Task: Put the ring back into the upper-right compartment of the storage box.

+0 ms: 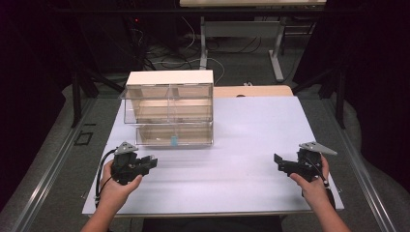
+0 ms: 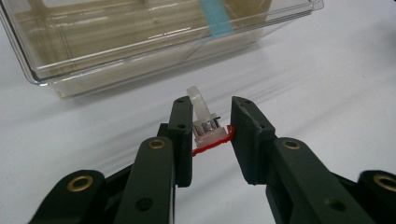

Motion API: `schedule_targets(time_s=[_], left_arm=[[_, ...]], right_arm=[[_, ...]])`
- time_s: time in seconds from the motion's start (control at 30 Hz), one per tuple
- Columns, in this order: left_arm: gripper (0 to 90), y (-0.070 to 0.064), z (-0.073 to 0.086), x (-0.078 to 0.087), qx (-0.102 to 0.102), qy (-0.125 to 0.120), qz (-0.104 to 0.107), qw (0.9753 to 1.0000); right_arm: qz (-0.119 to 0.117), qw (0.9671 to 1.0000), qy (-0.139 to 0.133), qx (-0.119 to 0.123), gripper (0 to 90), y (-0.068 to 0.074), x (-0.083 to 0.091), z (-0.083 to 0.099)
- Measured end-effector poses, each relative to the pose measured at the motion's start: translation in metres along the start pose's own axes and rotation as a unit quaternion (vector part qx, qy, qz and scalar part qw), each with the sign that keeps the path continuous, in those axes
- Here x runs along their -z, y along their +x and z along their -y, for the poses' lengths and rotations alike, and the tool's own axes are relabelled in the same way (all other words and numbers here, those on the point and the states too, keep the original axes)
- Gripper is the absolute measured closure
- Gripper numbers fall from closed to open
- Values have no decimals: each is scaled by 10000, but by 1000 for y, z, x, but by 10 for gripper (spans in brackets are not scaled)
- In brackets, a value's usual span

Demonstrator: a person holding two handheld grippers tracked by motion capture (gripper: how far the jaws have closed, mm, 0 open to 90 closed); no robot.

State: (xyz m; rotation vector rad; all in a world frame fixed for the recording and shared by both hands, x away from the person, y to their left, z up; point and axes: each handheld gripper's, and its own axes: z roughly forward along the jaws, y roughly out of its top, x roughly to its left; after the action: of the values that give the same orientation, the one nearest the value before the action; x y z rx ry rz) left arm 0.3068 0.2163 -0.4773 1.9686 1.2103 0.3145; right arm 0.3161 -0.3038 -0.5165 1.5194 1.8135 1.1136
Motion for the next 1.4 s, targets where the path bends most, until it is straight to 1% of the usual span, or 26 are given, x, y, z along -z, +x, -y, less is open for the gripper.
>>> schedule_targets(time_s=[0.03,0.07,0.1,0.13,0.17,0.23,0.27,0.3,0.33,0.43,0.53,0.57,0.6,0.63,0.67,0.7,0.8,0.87,0.93,0.97,1.0,1.03,1.1,1.27,1.3,1.4], left_arm=[[708,-1,-1,1,25,-3,-3,10000],[708,-2,-2,1,47,-25,13,10000],[708,-2,-2,1,24,-27,10,10000],[708,-3,-3,1,55,-60,23,10000],[708,-3,-3,2,21,-61,18,10000],[708,-5,-5,2,21,-96,24,9999],[708,-6,-6,3,64,-114,25,9999],[708,-6,-7,3,59,-118,36,9999],[708,-7,-8,4,60,-143,39,9999],[708,-9,-11,6,66,-200,40,9998],[708,-11,-14,9,79,-294,64,9995],[708,-11,-15,10,63,-259,112,9996],[708,-12,-16,11,68,-339,74,9994],[708,-13,-17,12,81,-330,120,9993],[709,-13,-18,13,21,-336,113,9994],[709,-15,-19,14,96,-393,117,9991],[709,-16,-22,18,2,-385,116,9992],[709,-18,-24,18,22,-491,106,9987],[709,-20,-26,20,31,-517,101,9986],[709,-21,-27,20,69,-551,113,9984],[709,-21,-28,21,40,-543,114,9985],[709,-23,-29,22,87,-585,122,9982],[709,-25,-31,23,64,-613,128,9980],[710,-29,-37,26,35,-686,150,9975],[709,-30,-38,26,19,-656,167,9977],[710,-33,-42,26,-3,-687,166,9975]], right_arm=[[-12,10000,2,16,0,0,0,0],[-11,10000,24,-37,0,0,0,0],[-12,10000,31,-38,0,0,0,0],[-9,10000,42,-39,0,0,0,0],[-9,10000,42,-39,0,0,0,0],[-18,10000,47,18,0,-1,0,0],[-6,10000,58,-3,0,0,0,0],[-8,10000,64,4,0,0,0,0],[-14,9999,81,-63,0,1,0,0],[26,10000,40,3,0,1,-1,1],[6,10000,79,26,0,1,-1,1],[27,10000,70,23,0,1,-1,1],[31,10000,48,15,0,1,-1,1],[16,9999,103,25,0,0,0,1],[0,10000,73,23,0,0,-1,1],[6,10000,74,23,0,0,-1,1],[-8,10000,79,7,0,0,0,1],[-4,10000,80,5,0,0,0,1],[7,10000,65,13,0,0,0,1],[-13,10000,73,14,0,0,0,1],[-10,10000,71,27,0,0,0,2],[-9,10000,73,14,0,0,0,2],[-4,10000,81,-30,0,0,0,2],[-5,10000,79,-31,0,1,0,2],[-4,10000,79,-32,0,1,0,2],[2,10000,74,-35,0,1,1,2]])
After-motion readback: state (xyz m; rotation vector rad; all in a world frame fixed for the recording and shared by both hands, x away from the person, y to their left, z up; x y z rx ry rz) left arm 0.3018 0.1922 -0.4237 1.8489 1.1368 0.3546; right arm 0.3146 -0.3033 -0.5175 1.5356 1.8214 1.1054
